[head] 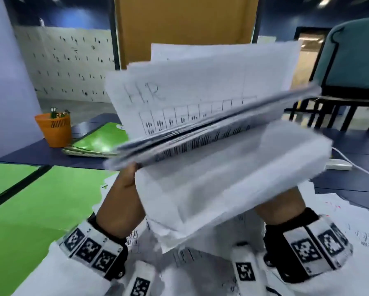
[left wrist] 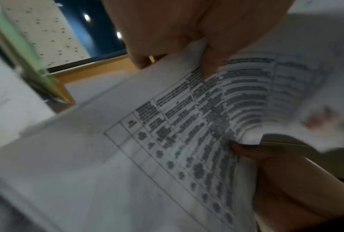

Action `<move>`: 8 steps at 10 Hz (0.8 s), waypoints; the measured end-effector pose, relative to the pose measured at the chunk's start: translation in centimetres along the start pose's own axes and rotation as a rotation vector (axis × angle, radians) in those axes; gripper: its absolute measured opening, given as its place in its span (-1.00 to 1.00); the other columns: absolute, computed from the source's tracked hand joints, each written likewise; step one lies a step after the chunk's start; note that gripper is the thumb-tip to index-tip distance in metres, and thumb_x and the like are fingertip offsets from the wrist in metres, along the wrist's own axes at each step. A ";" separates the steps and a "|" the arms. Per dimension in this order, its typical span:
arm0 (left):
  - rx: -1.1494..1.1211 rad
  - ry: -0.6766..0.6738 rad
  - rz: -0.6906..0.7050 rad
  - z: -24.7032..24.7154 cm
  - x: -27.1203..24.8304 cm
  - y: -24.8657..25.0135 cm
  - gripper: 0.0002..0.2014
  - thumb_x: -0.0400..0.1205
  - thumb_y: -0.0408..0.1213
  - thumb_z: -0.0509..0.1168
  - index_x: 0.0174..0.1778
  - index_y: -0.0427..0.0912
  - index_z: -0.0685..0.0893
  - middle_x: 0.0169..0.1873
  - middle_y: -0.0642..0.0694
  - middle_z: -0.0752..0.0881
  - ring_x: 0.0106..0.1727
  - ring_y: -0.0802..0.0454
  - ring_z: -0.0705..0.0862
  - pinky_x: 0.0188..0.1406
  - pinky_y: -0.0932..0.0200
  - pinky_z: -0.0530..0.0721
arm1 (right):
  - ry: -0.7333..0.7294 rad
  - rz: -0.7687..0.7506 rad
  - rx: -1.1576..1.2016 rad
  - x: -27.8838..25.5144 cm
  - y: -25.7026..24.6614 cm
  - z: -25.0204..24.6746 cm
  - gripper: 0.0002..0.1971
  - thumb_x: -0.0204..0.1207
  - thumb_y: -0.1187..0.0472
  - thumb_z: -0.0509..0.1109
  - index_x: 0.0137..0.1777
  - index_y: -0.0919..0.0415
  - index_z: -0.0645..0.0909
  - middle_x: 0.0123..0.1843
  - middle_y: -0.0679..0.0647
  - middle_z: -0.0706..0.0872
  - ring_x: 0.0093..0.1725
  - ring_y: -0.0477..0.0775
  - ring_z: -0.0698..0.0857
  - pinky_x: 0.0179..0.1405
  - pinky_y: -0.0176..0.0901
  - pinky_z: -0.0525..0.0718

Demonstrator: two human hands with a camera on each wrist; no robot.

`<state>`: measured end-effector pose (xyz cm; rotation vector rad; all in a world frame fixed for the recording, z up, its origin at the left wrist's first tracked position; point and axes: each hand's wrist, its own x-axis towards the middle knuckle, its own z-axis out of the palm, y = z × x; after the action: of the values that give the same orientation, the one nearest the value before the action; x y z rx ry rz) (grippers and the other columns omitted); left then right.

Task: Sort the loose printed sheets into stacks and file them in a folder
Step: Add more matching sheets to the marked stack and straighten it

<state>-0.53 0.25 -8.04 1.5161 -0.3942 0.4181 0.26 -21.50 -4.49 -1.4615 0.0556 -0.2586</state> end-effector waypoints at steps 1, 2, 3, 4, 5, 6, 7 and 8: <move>0.042 0.183 0.074 0.7 1.1 0.6 -0.75 0.72 -0.30 0.39 0.27 0.07 0.65 -0.09 0.46 0.81 0.07 0.52 0.74 0.25 0.39 0.57 | 0.042 -0.446 -0.347 0.8 -0.6 0.2 -0.67 0.58 0.25 0.38 0.29 0.29 0.45 0.02 0.01 0.79 -0.01 -0.06 0.76 0.00 -0.26 0.69; 0.164 0.230 0.011 1.0 2.5 0.3 -0.82 0.74 -0.23 0.40 0.21 -0.03 0.58 -0.06 0.17 0.80 -0.02 0.39 0.74 -0.03 0.39 0.57 | 0.073 -0.481 -0.652 1.1 -0.8 0.8 -0.70 0.64 0.25 0.35 0.31 0.19 0.40 0.09 0.07 0.71 0.05 0.09 0.68 0.00 -0.13 0.60; 0.263 0.228 -0.043 0.8 3.3 0.3 -0.87 0.77 -0.24 0.29 0.21 -0.11 0.56 -0.03 0.06 0.75 -0.13 0.39 0.67 -0.32 0.52 0.48 | 0.037 -0.476 -0.657 0.5 -0.6 1.4 -0.78 0.65 0.26 0.33 0.24 0.17 0.42 0.07 0.09 0.70 0.04 0.12 0.67 -0.07 -0.14 0.53; 0.238 0.266 0.023 1.3 3.5 1.6 -0.82 0.78 -0.35 0.25 0.28 -0.13 0.47 -0.01 0.14 0.73 -0.28 0.56 0.63 -0.35 0.62 0.48 | 0.090 -0.527 -0.579 -0.1 -0.6 1.4 -0.80 0.66 0.20 0.35 0.17 0.22 0.41 -0.07 0.06 0.66 -0.12 0.06 0.61 -0.21 -0.11 0.44; 0.115 0.260 0.008 0.6 3.1 1.5 -0.70 0.78 -0.41 0.28 0.30 0.06 0.46 0.10 0.23 0.77 0.02 0.56 0.71 0.14 0.48 0.64 | 0.072 -0.461 -0.512 -0.4 -0.5 0.5 -0.78 0.56 0.13 0.46 0.08 0.10 0.47 -0.15 -0.13 0.69 -0.23 -0.18 0.67 -0.39 -0.33 0.52; 0.108 0.212 -0.082 -0.3 1.7 0.5 -0.75 0.71 -0.19 0.41 0.29 0.09 0.62 0.16 0.20 0.83 0.22 0.20 0.78 0.46 -0.20 0.63 | 0.058 -0.417 -0.424 -0.3 -0.1 -0.7 -0.74 0.52 0.22 0.51 0.11 0.03 0.52 -0.13 -0.19 0.74 -0.23 -0.39 0.70 -0.40 -0.58 0.52; 0.053 0.173 -0.083 -0.1 0.7 0.1 -0.61 0.71 -0.24 0.41 0.44 0.07 0.57 0.25 0.19 0.81 0.32 0.19 0.74 0.48 -0.10 0.60 | 0.032 -0.403 -0.370 -0.4 -0.1 -0.9 -0.70 0.54 0.33 0.47 0.15 0.06 0.47 -0.13 -0.21 0.72 -0.29 -0.49 0.65 -0.41 -0.62 0.51; 0.060 0.167 -0.096 0.1 0.8 0.2 -0.60 0.68 -0.20 0.38 0.44 0.10 0.50 0.21 0.19 0.81 0.27 0.18 0.74 0.41 -0.07 0.62 | -0.051 -0.344 -0.460 -0.2 -0.3 -0.4 -0.66 0.51 0.28 0.47 0.15 -0.06 0.46 -0.07 -0.25 0.76 -0.14 -0.35 0.72 -0.21 -0.37 0.59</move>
<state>0.08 0.16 -7.50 1.5391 -0.1786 0.4800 -0.10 -21.88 -4.28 -1.9342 -0.1912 -0.5132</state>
